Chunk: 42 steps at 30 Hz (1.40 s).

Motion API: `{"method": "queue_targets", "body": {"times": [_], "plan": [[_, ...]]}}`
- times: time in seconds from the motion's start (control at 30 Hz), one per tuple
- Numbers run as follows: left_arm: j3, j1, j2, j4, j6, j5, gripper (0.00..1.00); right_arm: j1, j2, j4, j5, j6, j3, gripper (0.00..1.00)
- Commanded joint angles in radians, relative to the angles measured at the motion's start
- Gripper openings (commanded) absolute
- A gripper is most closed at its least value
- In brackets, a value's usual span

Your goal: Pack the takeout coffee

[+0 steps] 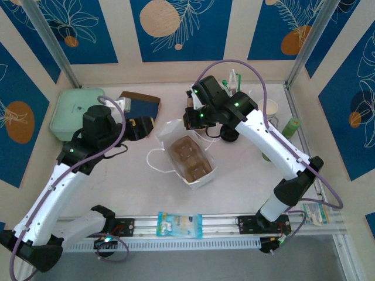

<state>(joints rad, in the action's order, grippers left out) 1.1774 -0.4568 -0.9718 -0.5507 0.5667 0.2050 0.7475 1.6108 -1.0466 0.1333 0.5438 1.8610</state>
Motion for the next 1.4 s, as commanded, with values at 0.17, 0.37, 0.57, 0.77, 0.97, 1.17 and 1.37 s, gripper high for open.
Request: {"method": "queue_targets", "body": {"times": [0.17, 0.37, 0.57, 0.77, 0.97, 1.17, 1.37], "plan": [[0.001, -0.01, 0.024, -0.031, -0.016, -0.025, 0.67, -0.037, 0.014, 0.007, -0.081, 0.018, -0.016, 0.01], [-0.024, -0.01, 0.059, -0.022, -0.012, -0.012, 0.68, -0.064, 0.05, 0.007, -0.121, 0.019, 0.001, 0.01], [-0.066, -0.01, 0.127, -0.026, -0.003, -0.023, 0.69, -0.072, 0.09, -0.01, -0.127, 0.013, 0.044, 0.05], [-0.112, -0.01, 0.174, -0.046, -0.002, -0.033, 0.71, -0.074, 0.13, -0.042, -0.107, 0.006, 0.101, 0.12], [-0.137, -0.01, 0.194, -0.063, 0.005, -0.036, 0.71, -0.074, 0.153, -0.067, -0.074, -0.004, 0.152, 0.19], [-0.157, -0.01, 0.206, -0.064, 0.011, -0.038, 0.71, -0.07, 0.175, -0.125, -0.013, -0.027, 0.241, 0.27], [-0.236, -0.01, 0.251, 0.014, 0.022, 0.038, 0.71, -0.072, 0.125, -0.177, 0.084, -0.044, 0.266, 0.38]]}}
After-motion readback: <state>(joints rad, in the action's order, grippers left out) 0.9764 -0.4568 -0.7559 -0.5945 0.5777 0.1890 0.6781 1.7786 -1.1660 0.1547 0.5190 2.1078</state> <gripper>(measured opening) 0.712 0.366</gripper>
